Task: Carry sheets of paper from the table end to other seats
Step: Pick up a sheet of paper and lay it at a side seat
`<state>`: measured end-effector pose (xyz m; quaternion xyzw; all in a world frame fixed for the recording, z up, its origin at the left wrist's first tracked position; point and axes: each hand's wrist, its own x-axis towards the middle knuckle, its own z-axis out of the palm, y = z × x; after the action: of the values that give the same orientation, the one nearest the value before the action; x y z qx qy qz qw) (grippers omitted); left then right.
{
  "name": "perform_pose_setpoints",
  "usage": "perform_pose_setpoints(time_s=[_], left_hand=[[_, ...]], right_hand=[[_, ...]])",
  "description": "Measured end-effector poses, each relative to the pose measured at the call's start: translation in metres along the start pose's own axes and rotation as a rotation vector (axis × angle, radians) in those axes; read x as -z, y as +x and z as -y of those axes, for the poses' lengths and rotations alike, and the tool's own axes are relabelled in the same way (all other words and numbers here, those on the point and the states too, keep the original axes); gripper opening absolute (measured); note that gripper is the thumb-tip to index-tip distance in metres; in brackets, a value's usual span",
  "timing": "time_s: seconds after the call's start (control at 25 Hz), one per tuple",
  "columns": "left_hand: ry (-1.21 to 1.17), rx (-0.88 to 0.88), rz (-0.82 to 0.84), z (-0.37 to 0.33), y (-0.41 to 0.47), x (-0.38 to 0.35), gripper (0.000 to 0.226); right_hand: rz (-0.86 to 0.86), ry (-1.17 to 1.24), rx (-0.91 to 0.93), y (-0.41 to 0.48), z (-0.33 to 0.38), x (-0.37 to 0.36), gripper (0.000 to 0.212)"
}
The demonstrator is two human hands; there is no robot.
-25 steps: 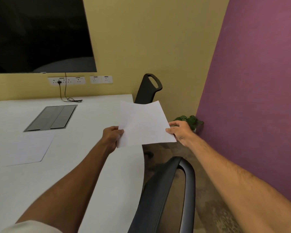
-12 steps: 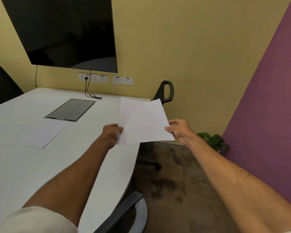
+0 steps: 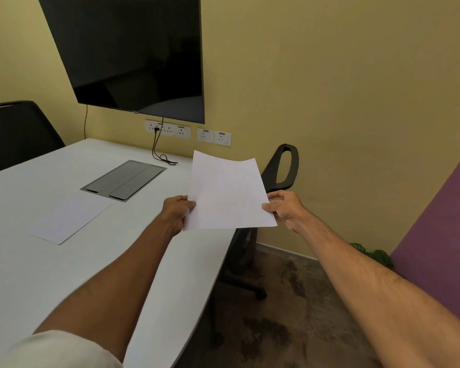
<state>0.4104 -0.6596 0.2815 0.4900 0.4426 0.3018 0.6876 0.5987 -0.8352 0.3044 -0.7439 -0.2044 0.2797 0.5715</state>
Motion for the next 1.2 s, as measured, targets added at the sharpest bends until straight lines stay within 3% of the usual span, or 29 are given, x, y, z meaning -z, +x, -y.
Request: perform_pose_setpoints(time_s=[0.08,0.28,0.76,1.2], left_hand=[[-0.011,0.005,-0.027,-0.009,0.028,-0.015,0.013],[-0.052,-0.01,-0.073,-0.027,0.086,-0.044,0.031],[-0.178,-0.012,-0.368,-0.044,0.199,-0.102,0.025],[-0.264,0.036,-0.567,-0.039,0.268,-0.126,0.03]], right_hand=[[0.025,0.001,0.009,0.038,0.011,0.001,0.023],[0.108,0.012,0.012,0.121,0.038,0.004,0.026],[0.473,-0.081,0.064,0.331,0.089,-0.016,0.038],[0.706,-0.247,0.063,0.457,0.112,-0.065,0.039]])
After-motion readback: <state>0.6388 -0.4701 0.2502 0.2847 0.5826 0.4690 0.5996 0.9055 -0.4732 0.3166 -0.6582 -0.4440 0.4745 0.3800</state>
